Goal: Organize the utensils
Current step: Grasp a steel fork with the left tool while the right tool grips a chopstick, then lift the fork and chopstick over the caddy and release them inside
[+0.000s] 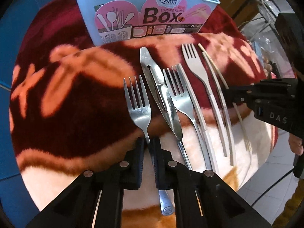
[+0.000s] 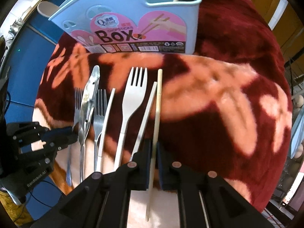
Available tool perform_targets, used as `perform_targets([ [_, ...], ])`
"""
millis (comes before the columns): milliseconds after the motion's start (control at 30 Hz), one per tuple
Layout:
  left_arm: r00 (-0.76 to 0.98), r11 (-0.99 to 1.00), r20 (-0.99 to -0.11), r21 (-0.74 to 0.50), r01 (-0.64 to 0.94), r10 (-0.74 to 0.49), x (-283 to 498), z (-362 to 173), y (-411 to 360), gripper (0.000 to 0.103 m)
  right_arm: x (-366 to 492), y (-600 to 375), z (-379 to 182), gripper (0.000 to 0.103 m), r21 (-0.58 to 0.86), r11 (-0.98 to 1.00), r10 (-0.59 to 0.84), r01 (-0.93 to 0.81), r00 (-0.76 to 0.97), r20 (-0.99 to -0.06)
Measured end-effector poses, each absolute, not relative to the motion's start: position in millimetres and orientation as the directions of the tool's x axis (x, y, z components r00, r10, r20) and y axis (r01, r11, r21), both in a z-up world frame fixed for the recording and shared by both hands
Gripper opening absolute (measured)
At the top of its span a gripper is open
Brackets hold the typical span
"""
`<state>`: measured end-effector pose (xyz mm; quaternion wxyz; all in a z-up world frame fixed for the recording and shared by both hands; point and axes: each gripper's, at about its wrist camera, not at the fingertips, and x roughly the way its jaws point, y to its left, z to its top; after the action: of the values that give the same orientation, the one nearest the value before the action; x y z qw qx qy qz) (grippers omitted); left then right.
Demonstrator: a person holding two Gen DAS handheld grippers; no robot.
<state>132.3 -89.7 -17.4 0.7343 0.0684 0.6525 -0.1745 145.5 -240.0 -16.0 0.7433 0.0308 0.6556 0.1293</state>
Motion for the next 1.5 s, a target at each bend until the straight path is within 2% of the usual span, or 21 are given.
perform_targets([
  [100,0.088,0.932,-0.985,-0.11,0.347,-0.149,133.3,-18.8,-98.9,0.01,142.9,-242.4,-15.6,0.008,0.218,0.963,0.239,-0.16,0.125,-0.963],
  [267,0.138,0.933,-0.961,-0.189,0.306,-0.24,126.9,-17.6,-84.6,0.006,126.3,-246.8,-13.2,0.007,0.226,0.961,0.256,-0.157,0.214,-0.943],
  [433,0.233,0.914,-0.901,-0.301,0.273,-0.367,113.4,-16.0,-55.5,0.003,105.1,-270.6,-8.3,0.006,0.358,0.929,0.37,-0.096,0.303,-0.878],
  [700,0.46,0.886,-0.762,-0.339,0.315,-0.455,81.1,4.0,-21.8,0.003,64.0,-292.7,19.8,0.006,0.413,0.9,0.419,-0.139,0.531,-0.736],
  [1033,0.677,0.882,-0.566,-0.311,0.353,-0.471,90.3,58.9,-20.4,0.003,60.4,-281.0,49.0,0.006,0.345,0.914,0.38,-0.212,0.742,-0.552],
  [1500,0.846,0.911,-0.343,-0.216,0.352,-0.408,154.9,132.1,-48.7,0.003,109.5,-281.6,94.3,0.006,0.307,0.919,0.357,-0.249,0.855,-0.377],
])
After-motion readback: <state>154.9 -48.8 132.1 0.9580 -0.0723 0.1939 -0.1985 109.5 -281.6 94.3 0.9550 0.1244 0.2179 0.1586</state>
